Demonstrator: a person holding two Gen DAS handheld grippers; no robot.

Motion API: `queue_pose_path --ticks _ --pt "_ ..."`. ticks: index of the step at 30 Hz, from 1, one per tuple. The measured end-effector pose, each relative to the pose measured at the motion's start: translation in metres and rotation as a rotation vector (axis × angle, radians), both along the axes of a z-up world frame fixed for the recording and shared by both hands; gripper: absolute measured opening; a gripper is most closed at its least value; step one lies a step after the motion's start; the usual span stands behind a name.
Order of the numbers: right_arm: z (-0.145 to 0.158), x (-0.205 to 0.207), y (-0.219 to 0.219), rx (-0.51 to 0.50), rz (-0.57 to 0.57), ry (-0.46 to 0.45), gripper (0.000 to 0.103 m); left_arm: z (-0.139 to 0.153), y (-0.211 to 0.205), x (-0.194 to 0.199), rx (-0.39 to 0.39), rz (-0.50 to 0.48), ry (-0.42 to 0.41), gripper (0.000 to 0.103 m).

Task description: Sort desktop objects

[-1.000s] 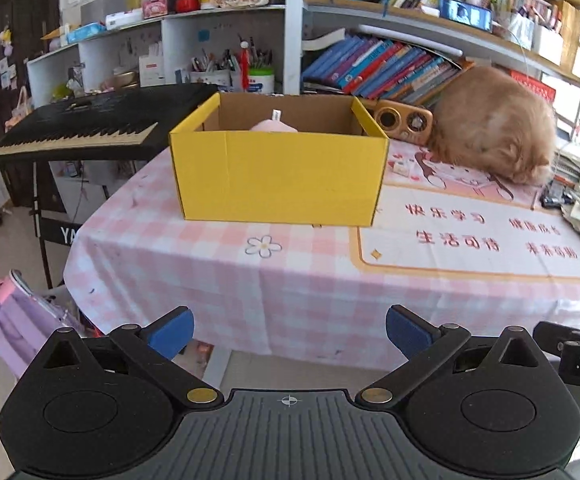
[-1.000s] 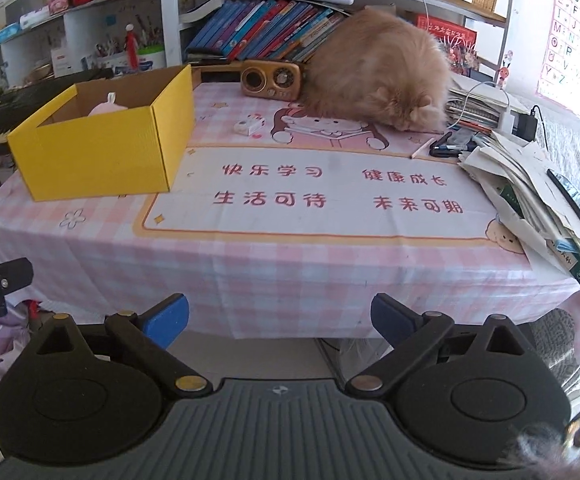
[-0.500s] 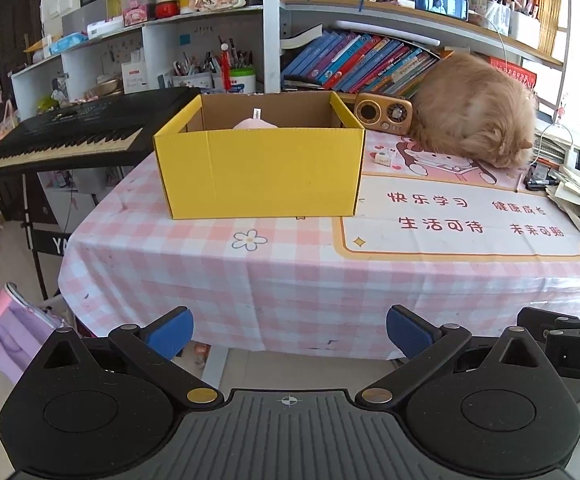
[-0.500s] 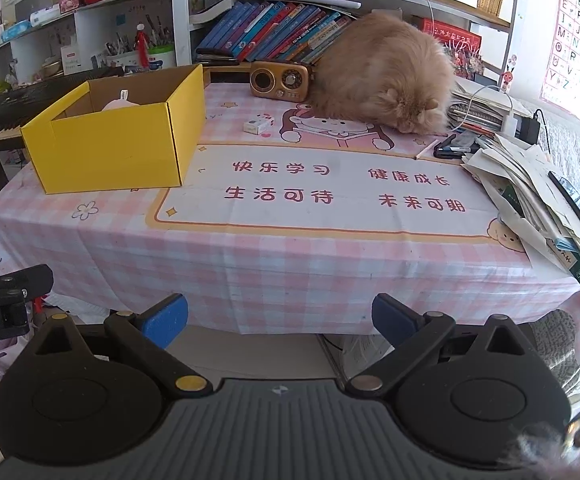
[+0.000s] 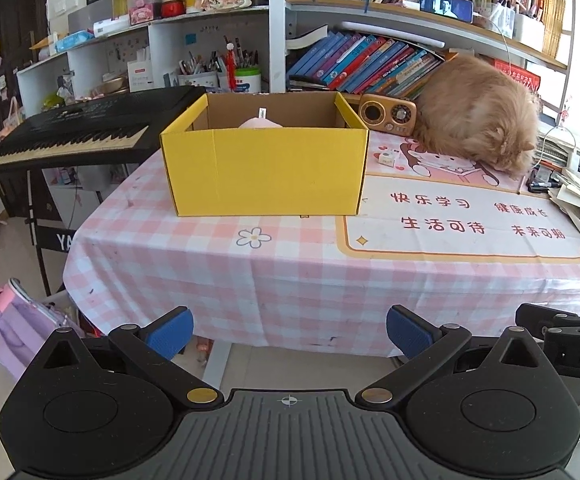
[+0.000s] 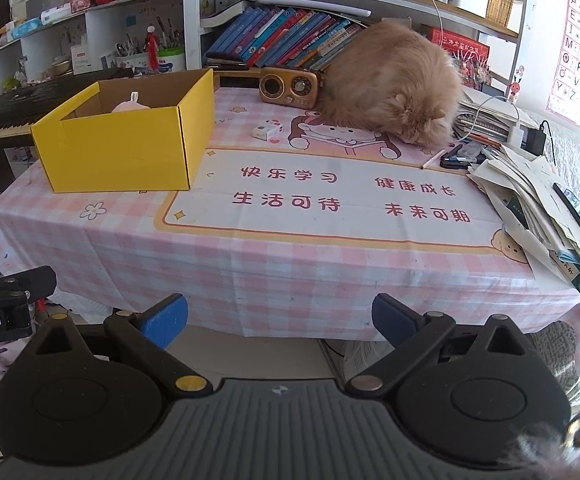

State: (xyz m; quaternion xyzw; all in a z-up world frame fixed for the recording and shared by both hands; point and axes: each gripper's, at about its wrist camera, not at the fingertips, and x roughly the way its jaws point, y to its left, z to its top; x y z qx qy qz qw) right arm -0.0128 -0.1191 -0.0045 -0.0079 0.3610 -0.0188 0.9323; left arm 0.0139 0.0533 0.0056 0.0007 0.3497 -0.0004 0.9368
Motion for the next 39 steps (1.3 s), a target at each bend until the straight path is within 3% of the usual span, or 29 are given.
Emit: queue_pose_path --ticks 39 --pt "-0.004 0.013 -0.005 0.029 0.015 0.025 0.101 0.0 -0.004 0.008 -0.012 0.006 0.012 0.103"
